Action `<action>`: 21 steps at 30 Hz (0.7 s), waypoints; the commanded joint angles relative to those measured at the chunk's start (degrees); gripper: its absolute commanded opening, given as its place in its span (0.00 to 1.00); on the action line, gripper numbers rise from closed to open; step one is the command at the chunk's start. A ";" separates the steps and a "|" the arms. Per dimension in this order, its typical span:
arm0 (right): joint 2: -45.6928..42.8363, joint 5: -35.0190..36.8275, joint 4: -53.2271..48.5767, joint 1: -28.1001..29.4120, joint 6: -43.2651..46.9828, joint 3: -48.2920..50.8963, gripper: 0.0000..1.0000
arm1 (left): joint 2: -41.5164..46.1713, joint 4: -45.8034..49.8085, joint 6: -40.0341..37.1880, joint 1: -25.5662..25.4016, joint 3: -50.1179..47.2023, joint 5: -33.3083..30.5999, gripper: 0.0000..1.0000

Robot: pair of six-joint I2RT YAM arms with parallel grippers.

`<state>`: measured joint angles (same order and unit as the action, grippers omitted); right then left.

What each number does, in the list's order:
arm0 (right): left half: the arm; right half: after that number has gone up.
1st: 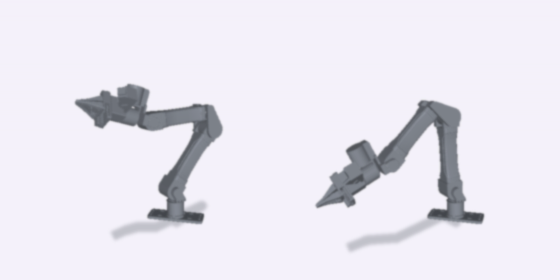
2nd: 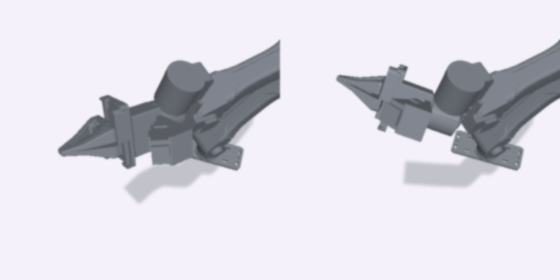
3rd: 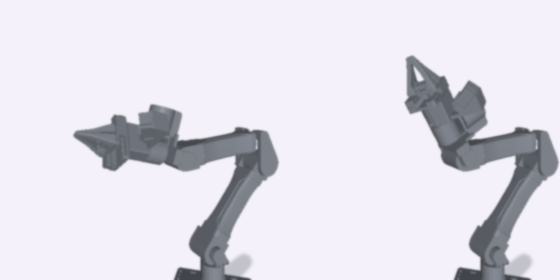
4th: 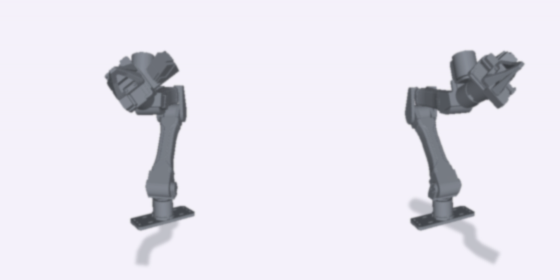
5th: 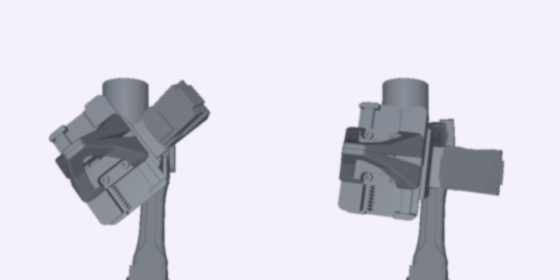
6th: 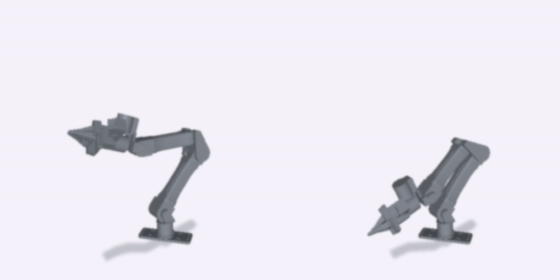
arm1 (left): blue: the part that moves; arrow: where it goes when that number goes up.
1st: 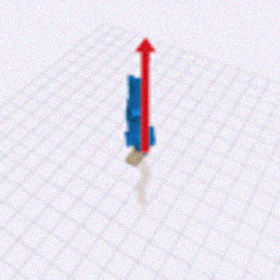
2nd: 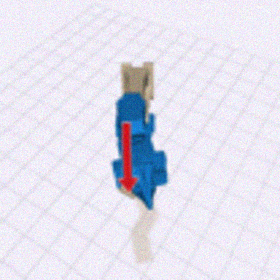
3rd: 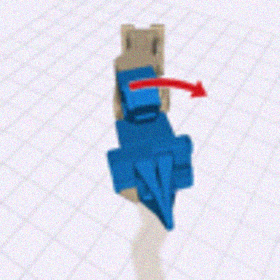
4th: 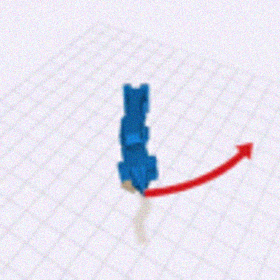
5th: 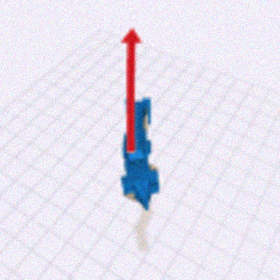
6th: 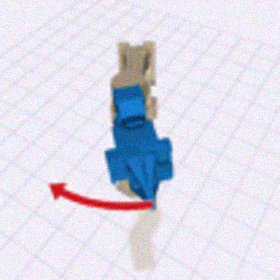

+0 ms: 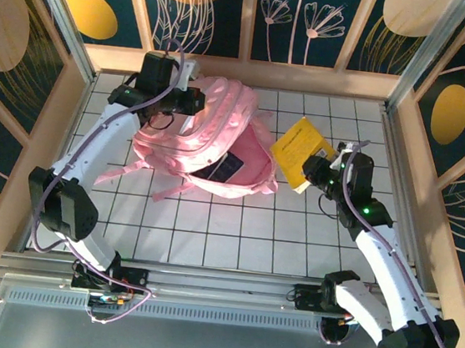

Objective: Pack the student bag
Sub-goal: Open the student bag at the top-center of the table, then place the book in the student bag.

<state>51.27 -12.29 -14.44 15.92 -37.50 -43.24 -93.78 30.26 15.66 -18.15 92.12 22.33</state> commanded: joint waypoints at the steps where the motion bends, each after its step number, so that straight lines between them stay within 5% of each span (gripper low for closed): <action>1: -0.37 -12.04 8.98 -0.54 -5.44 -0.44 0.00 | 2.27 -5.68 -0.43 2.24 1.80 10.28 0.00; 11: 6.93 -29.15 36.11 -0.55 -21.08 7.53 0.00 | 1.72 -16.91 6.07 5.12 -1.69 29.26 0.00; 21: 16.12 -31.78 45.68 2.70 -24.30 4.74 0.00 | 2.37 -18.17 7.31 5.58 -3.16 30.24 0.00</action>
<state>66.85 -41.34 20.97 17.21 -60.23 -35.33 -93.91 21.93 21.76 -12.84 87.68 46.57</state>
